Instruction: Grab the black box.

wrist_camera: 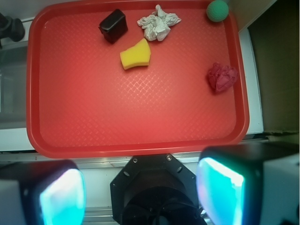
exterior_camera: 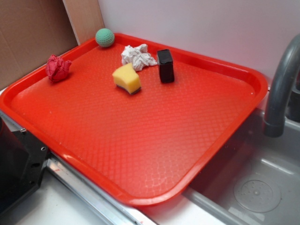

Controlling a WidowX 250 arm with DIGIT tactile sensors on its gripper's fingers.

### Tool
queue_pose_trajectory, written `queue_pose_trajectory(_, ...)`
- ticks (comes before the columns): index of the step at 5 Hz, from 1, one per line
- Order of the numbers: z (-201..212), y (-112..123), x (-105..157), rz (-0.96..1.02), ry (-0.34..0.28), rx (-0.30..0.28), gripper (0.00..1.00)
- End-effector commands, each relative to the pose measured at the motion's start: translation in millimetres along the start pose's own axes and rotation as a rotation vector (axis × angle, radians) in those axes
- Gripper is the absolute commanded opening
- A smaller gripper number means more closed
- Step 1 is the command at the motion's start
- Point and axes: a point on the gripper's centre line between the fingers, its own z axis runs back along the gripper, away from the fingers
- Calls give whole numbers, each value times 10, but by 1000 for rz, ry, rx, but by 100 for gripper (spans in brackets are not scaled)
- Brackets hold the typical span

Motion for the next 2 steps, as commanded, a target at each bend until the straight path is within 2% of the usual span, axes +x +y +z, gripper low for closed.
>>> queue_pose_trajectory(1,0,0,0,0,0,0,100)
queue_pose_trajectory(2,-275,24,476,215,-160,-26,100)
